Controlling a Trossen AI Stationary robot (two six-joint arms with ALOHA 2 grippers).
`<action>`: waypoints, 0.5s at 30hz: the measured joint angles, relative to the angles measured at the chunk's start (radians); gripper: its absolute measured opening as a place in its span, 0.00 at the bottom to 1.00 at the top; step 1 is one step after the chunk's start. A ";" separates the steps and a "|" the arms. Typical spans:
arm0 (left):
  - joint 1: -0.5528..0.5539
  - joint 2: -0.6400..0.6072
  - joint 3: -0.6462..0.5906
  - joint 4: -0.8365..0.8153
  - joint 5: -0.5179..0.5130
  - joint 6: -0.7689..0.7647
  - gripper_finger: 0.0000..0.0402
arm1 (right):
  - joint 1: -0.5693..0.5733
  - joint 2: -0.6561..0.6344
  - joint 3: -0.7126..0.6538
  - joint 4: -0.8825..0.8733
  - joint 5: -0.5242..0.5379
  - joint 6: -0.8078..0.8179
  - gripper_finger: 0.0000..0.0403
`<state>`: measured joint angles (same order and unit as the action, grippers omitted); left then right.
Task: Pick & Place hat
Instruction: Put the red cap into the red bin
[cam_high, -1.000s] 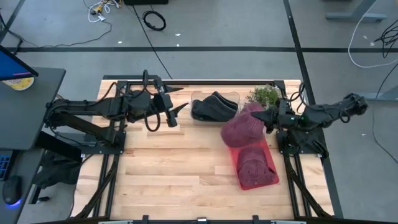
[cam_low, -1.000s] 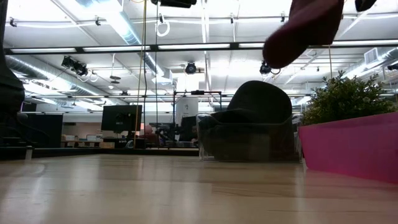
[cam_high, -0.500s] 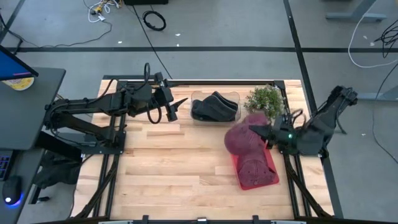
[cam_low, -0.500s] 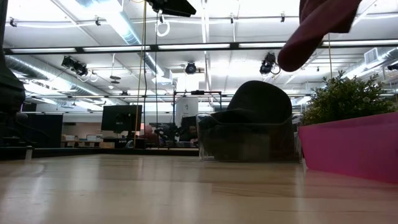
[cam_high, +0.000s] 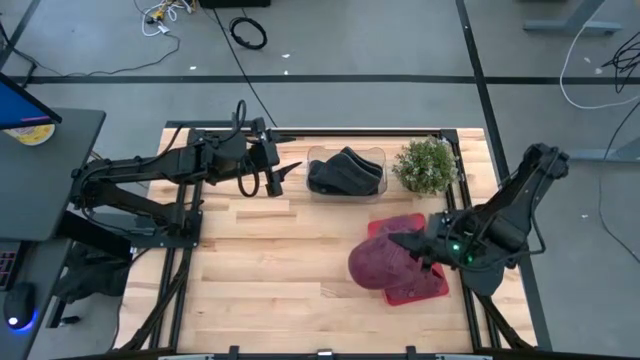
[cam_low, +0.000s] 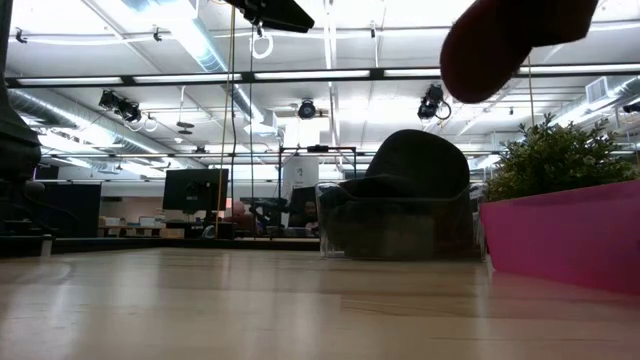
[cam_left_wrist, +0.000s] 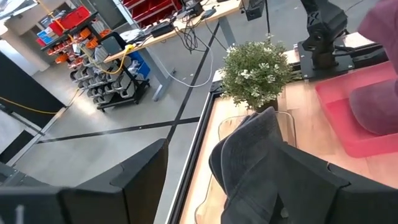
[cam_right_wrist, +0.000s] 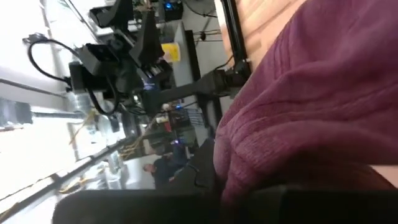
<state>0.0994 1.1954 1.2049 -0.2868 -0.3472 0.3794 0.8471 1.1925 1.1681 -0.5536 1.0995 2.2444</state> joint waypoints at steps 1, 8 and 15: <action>0.000 0.000 0.000 0.000 0.006 0.000 0.69 | -0.009 0.005 0.028 -0.037 -0.019 -0.001 0.01; -0.001 0.000 0.000 0.001 0.031 -0.008 0.69 | -0.073 0.015 0.303 -0.566 -0.161 0.001 0.01; -0.002 0.000 0.000 0.001 0.031 -0.060 0.69 | -0.160 0.016 0.418 -0.914 -0.415 -0.017 0.01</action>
<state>0.0974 1.1957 1.2049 -0.2859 -0.3164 0.3193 0.6875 1.2087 1.5858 -1.4678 0.6844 2.2277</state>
